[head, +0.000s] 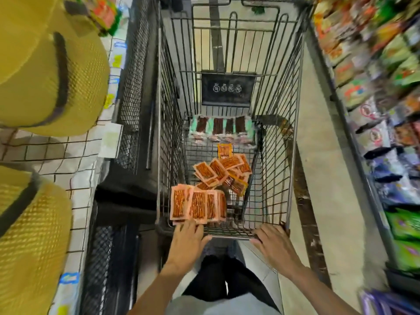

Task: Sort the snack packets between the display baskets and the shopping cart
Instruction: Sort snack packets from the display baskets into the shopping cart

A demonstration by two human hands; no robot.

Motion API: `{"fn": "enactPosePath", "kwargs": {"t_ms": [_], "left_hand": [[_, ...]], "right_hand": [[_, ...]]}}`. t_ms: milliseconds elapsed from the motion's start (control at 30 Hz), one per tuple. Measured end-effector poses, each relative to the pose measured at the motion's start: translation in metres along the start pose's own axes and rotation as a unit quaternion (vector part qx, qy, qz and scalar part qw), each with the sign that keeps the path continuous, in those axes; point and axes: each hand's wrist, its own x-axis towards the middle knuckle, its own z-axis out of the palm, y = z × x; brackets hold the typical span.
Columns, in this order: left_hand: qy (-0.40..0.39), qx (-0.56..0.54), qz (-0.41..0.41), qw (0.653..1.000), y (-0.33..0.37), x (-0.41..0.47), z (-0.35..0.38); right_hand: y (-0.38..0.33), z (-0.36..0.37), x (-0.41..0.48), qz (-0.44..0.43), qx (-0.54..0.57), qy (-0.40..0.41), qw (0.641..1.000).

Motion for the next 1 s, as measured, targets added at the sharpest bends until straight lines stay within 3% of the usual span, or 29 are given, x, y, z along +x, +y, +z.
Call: {"fn": "enactPosePath", "kwargs": {"t_ms": [200,433,600,1000], "left_hand": [[0.005,0.024,-0.039,0.999,0.009,0.03,-0.011],[0.146,-0.002,0.007,0.989,0.007,0.061,-0.03],[0.072,-0.005,-0.042,0.997,0.002,0.078,-0.038],[0.047,-0.02,-0.035,0.998,-0.01,0.093,-0.047]], "right_hand": [[0.029,-0.011,0.03,-0.014,0.001,-0.03,0.999],[0.047,-0.024,0.064,-0.008,-0.018,-0.056,0.998],[0.051,-0.031,0.086,-0.013,-0.02,-0.055,0.998],[0.049,-0.05,0.104,0.006,0.036,-0.08,0.996]]}}
